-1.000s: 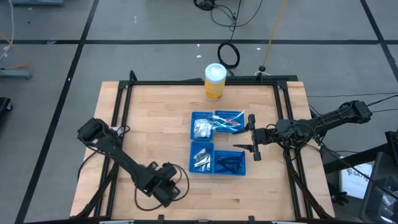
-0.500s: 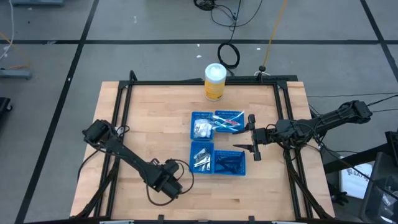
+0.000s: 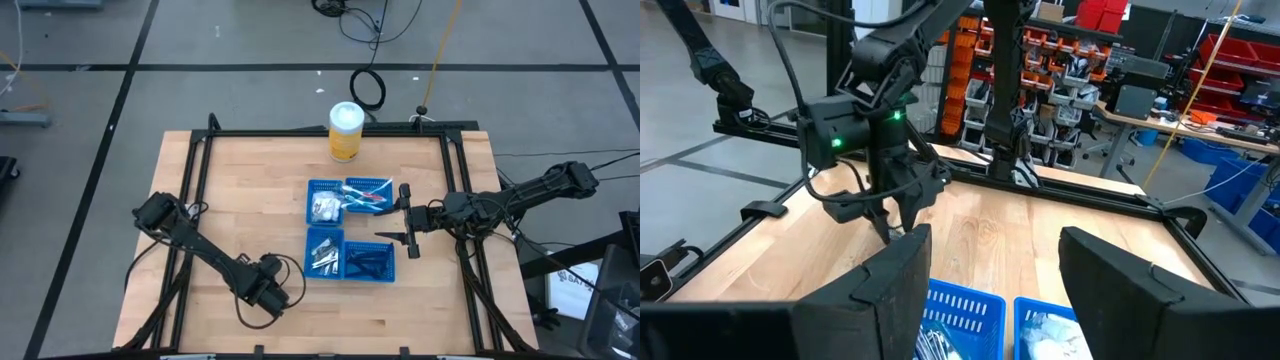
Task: Pick & Place Travel size toiletries
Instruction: Put the silver nail cutter into the bottom left blue bin
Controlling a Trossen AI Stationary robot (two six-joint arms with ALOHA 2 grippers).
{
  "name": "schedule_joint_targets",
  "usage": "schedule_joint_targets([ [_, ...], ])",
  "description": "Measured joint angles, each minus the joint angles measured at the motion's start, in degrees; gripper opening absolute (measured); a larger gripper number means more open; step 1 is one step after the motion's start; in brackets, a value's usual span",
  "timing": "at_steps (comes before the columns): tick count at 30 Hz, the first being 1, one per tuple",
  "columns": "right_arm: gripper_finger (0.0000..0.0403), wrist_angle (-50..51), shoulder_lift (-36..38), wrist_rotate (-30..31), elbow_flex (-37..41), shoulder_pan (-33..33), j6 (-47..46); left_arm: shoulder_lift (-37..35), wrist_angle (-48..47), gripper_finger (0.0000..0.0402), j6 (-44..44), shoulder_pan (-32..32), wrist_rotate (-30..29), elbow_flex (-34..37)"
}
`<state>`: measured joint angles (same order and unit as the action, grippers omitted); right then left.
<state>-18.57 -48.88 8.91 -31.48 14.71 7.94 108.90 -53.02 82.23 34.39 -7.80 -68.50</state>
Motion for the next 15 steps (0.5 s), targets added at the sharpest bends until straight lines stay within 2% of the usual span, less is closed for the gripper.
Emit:
schedule_joint_targets([
  [10, 0.0208, 0.0, 0.0, 0.0, 0.0, 0.0, 0.0, -0.3, 9.7, 0.0163, -1.6, -0.6, -0.2, 2.7],
  [15, 0.0208, 0.0, 0.0, 0.0, 0.0, 0.0, 0.0, -0.3, 11.3, 0.0163, -3.2, -1.5, 0.3, 2.7],
])
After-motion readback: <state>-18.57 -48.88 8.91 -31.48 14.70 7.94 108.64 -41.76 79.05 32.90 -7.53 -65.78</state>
